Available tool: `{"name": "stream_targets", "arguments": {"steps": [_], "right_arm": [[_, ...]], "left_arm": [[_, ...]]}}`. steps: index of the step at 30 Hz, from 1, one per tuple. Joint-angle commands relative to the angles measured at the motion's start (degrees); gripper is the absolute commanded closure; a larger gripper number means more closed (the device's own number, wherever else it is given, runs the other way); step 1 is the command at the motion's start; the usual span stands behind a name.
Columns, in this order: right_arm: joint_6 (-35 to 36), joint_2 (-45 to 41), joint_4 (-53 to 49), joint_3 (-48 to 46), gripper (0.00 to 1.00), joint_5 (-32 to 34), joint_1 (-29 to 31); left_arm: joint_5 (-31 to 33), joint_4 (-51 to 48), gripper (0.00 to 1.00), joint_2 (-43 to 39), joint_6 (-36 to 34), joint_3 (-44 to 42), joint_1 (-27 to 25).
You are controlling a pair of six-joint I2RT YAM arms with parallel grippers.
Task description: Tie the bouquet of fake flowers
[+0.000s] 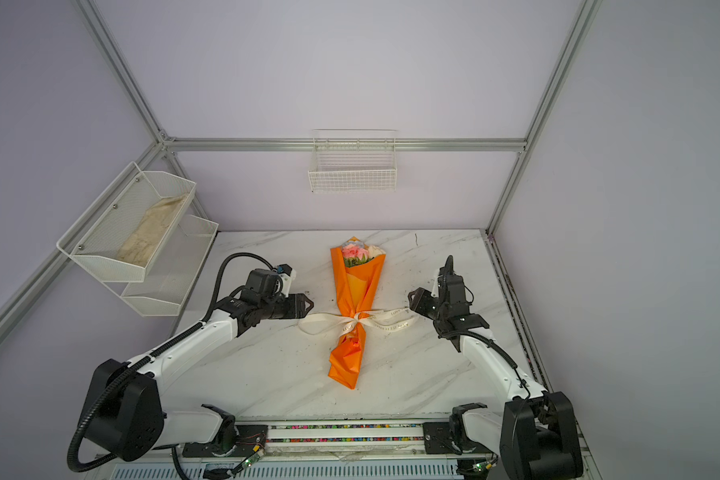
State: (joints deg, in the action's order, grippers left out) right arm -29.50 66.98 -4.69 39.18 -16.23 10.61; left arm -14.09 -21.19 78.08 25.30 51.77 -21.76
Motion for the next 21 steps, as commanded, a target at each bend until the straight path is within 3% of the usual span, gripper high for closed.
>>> {"name": "stream_targets", "arguments": {"steps": [1, 4, 7, 10, 13, 16, 21], "right_arm": [[-4.7, -0.57, 4.14, -2.18, 0.48, -6.01, 0.09], [-6.93, -4.29, 4.18, -2.65, 0.48, -5.19, 0.11], [-10.52, -5.98, 10.88, -4.47, 0.47, -11.55, 0.64], [-11.73, -0.01, 14.55, -4.67, 0.47, -15.16, 3.79], [-11.01, 7.4, 13.95, -2.8, 0.47, -11.54, 9.71], [-13.2, 15.16, 19.88, -2.31, 0.47, -11.28, 13.97], [-17.0, 25.32, 27.68, -1.35, 0.5, -9.9, 17.25]], "left_arm": [[-10.58, 5.83, 0.37, 5.11, 2.6, 3.53, -2.56], [-12.15, 6.15, 0.37, 9.71, 3.75, 5.55, -4.86], [-13.93, 8.71, 0.36, 12.89, 5.85, 5.81, -6.17], [-16.54, 12.58, 0.35, 15.83, 8.73, 5.71, -7.13], [-18.61, 15.57, 0.35, 18.98, 11.0, 6.27, -8.01], [-18.54, 16.61, 0.36, 21.27, 11.89, 7.4, -8.56], [-19.62, 17.84, 0.48, 26.4, 12.58, 10.74, -8.56]]}}
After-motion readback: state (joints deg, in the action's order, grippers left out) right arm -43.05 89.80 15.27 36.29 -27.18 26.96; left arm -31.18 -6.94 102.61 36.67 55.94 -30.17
